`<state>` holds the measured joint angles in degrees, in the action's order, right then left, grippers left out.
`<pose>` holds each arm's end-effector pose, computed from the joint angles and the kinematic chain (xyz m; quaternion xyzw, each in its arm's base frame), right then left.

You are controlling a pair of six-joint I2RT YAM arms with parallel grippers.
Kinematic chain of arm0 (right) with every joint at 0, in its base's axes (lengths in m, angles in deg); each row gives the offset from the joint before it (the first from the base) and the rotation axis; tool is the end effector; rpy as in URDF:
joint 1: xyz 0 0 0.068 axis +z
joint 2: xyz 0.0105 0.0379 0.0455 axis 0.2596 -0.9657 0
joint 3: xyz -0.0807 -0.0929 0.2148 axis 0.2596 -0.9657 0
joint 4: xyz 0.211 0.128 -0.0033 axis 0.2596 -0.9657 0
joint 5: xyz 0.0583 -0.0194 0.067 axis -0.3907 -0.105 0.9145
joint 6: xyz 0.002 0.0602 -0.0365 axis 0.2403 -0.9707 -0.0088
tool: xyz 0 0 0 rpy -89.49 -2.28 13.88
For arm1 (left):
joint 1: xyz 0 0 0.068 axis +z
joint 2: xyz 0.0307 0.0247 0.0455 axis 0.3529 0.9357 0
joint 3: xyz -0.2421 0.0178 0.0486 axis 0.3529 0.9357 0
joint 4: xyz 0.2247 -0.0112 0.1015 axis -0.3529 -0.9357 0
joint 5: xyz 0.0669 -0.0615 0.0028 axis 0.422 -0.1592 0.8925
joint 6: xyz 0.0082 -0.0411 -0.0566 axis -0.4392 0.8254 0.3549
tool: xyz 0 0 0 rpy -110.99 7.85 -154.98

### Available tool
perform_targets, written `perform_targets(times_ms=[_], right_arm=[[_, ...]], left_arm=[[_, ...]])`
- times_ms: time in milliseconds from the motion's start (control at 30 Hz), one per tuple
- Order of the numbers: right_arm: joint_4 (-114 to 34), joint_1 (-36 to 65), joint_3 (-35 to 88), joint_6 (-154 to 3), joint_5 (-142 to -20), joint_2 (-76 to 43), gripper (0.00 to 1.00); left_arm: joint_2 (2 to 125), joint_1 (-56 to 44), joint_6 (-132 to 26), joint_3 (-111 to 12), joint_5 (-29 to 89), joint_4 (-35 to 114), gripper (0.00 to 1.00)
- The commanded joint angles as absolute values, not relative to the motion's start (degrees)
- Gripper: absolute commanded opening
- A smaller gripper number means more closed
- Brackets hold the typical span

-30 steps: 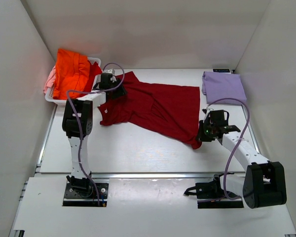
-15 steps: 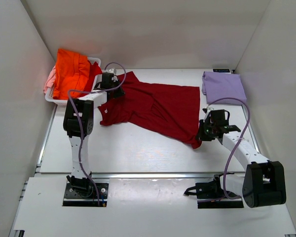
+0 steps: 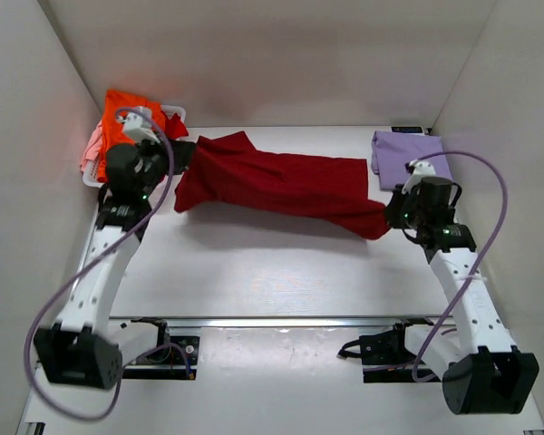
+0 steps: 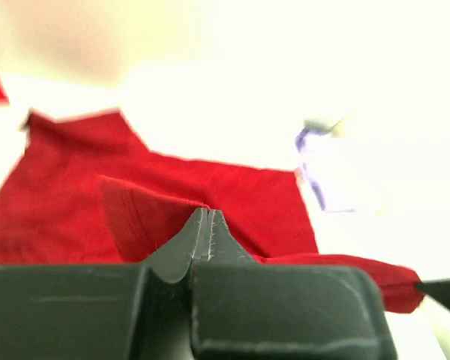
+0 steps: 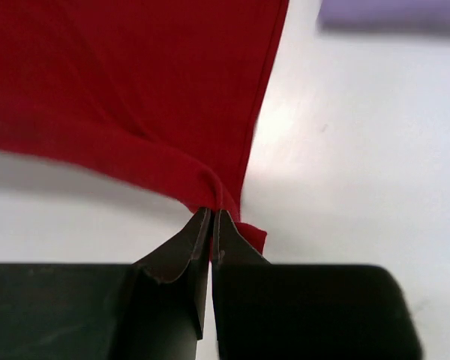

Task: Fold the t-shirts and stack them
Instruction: Flatten out the tshirt

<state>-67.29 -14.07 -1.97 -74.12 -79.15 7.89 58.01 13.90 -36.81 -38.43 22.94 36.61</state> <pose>0.2291 0.0136 0.2538 -0.0002 0.8945 0.1005 0.4355 0.2975 -0.0504 0.3385 -0.0525 0.7611 -0.2845 0.5806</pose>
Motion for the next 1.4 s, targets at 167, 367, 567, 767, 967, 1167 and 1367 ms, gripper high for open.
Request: perform_targets(times_ms=[167, 367, 567, 767, 967, 1167, 1367], right_arm=[[-66.75, -12.94, 10.02, -71.50, -85.06, 16.67, 0.01], [-69.73, -16.70, 22.57, -73.16, -81.12, 20.81, 0.00], [-72.99, -13.56, 35.50, -72.38, -79.88, 15.46, 0.00], [-70.71, -12.93, 37.37, -70.45, -75.75, 4.13, 0.00], [-64.91, -12.06, 36.74, -66.86, -75.21, -13.86, 0.00], [-69.11, -11.27, 58.75, -64.21, -80.48, -31.37, 0.00], [-70.02, -10.37, 79.73, -63.49, -84.29, -31.78, 0.00]], left_arm=[[42.97, 12.06, -42.64, -49.21, 24.74, 24.15, 0.00], [44.19, 9.24, -46.16, -70.83, 30.11, 15.09, 0.00], [48.23, 7.04, -47.40, -80.53, 32.32, 12.36, 0.00], [56.13, 11.34, -45.73, -75.63, 27.23, 17.01, 0.00], [72.11, 14.07, -46.42, -73.67, 20.90, 20.44, 0.00], [91.18, 16.09, -45.03, -98.56, 18.61, 16.33, 0.00], [88.88, 22.05, -37.93, -108.93, 13.98, 23.49, 0.00]])
